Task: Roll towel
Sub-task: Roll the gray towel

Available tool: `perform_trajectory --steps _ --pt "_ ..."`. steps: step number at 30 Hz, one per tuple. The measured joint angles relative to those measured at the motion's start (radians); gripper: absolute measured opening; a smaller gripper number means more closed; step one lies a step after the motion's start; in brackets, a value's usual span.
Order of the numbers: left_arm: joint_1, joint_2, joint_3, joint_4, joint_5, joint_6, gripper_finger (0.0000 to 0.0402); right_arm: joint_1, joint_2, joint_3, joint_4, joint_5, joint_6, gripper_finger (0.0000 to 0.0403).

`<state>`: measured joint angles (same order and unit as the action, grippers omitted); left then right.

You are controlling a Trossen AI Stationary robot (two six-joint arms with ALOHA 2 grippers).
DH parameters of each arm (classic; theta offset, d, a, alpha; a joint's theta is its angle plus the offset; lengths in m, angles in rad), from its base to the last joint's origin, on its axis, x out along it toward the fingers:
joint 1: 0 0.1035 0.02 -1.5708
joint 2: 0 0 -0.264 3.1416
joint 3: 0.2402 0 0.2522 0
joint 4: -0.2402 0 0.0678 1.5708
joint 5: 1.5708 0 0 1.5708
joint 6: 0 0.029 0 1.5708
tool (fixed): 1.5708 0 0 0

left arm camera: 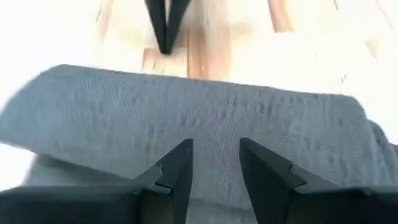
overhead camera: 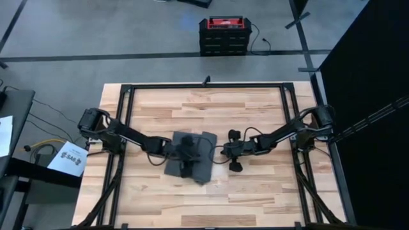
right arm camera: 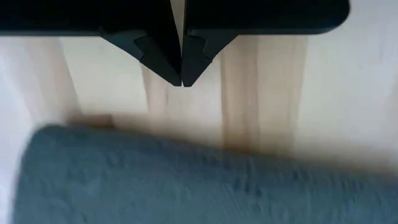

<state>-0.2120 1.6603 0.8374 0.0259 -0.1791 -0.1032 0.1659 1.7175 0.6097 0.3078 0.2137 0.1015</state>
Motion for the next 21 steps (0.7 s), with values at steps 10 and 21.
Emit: perform_trajectory --steps 10,21 --pt "0.168 0.002 0.07 -0.161 0.119 0.204 0.0118 0.052 0.046 0.009 0.006 0.086 0.164 0.0097" --pt "0.19 0.012 -0.011 -0.06 0.272 0.234 0.0118 0.051 0.103 0.048 0.027 0.102 0.239 0.0193"
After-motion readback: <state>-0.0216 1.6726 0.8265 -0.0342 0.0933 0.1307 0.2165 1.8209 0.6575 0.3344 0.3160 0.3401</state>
